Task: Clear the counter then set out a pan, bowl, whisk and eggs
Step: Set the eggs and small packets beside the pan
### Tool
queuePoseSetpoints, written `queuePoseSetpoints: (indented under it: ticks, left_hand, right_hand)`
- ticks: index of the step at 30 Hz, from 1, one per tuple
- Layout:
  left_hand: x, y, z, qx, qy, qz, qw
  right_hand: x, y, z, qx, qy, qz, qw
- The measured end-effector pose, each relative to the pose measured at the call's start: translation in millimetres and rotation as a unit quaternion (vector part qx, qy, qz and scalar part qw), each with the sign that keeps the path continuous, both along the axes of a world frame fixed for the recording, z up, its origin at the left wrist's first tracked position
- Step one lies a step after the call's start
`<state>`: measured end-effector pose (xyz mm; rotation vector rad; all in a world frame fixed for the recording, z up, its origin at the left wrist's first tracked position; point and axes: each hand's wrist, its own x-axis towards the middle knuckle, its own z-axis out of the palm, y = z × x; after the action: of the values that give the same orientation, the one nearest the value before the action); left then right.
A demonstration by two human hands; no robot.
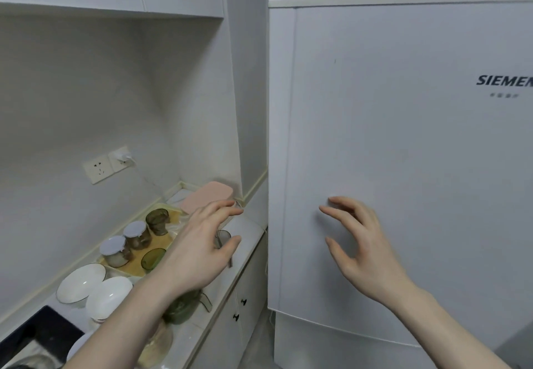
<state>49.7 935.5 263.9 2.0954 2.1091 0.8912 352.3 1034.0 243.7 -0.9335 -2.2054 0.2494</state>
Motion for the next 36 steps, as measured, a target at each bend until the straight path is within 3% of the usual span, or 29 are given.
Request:
queuePoseSetpoints:
  ticks: [17,31,36]
  left_hand:
    - [28.4,41.9,-5.8,0.001,0.003,0.040,0.999]
    - [38.3,47.4,-25.0,-0.036,0.010,0.086,0.996]
    - [44.0,30.4,-44.4,-0.066,-0.004,0.118,0.991]
  right_hand:
    - [14.9,81.8,-14.8,-0.026,-0.003,0.031,0.999]
    - [19.5,96.7,-22.3,-0.023,-0.022,0.056,0.998]
    - [14.2,98.4,-40.9,-0.068,-0.046,0.081,0.993]
